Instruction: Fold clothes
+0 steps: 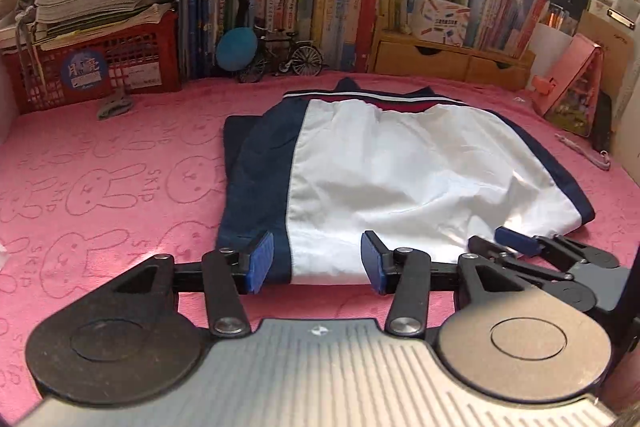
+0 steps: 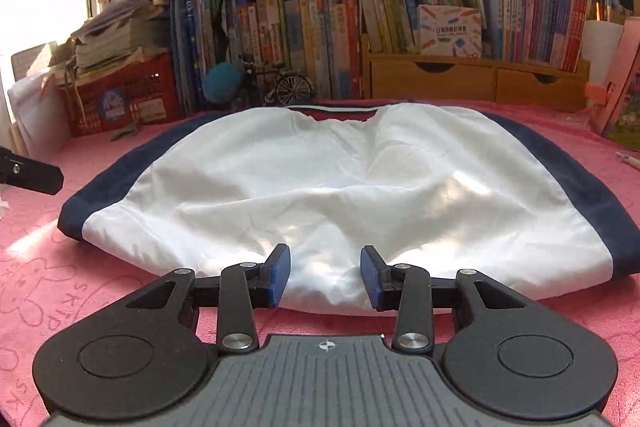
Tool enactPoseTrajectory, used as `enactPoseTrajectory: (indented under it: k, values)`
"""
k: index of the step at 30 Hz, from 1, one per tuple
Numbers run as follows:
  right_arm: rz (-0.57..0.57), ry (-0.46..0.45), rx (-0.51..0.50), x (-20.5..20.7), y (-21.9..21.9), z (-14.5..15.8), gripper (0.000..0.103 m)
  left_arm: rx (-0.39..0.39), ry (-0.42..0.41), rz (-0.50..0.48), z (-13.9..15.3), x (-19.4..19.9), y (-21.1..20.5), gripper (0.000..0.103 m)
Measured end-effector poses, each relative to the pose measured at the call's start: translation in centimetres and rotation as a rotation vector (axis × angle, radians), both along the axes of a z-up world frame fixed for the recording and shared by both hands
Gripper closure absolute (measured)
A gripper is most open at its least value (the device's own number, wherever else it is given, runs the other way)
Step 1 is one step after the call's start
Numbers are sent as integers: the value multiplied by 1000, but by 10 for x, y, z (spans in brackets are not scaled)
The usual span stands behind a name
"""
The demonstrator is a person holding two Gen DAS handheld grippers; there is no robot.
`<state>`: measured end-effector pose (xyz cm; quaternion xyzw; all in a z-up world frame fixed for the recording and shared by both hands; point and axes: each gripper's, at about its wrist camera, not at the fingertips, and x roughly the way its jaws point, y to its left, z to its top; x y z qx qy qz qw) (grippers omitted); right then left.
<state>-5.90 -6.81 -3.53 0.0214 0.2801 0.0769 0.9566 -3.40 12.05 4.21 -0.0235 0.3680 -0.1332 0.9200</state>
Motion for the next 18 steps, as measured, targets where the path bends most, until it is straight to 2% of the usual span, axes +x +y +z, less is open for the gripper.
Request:
enactPoseTrajectory:
  k: [5,8,10,12,15,17,18]
  values:
    - [-23,28,-12,3,7,-9,64,-6,138,-109,4,42,-61,57]
    - [-23,26,-20,2,8,-10,64,-11,250,-144,-1,67,-94,62]
    - [-23,25,-16,1,8,-10,64,14,321,-173,-6,82,-114,65]
    - [-23,24,-12,1,8,-10,64,64,345,-183,-15,93,-132,65]
    - [-21,25,1,1,6,-10,64,155,371,-163,-34,110,-150,73]
    - [-19,25,6,1,5,-11,64,185,391,-139,-48,122,-154,76]
    - [-18,25,9,1,4,-11,64,191,366,-130,-48,124,-156,75]
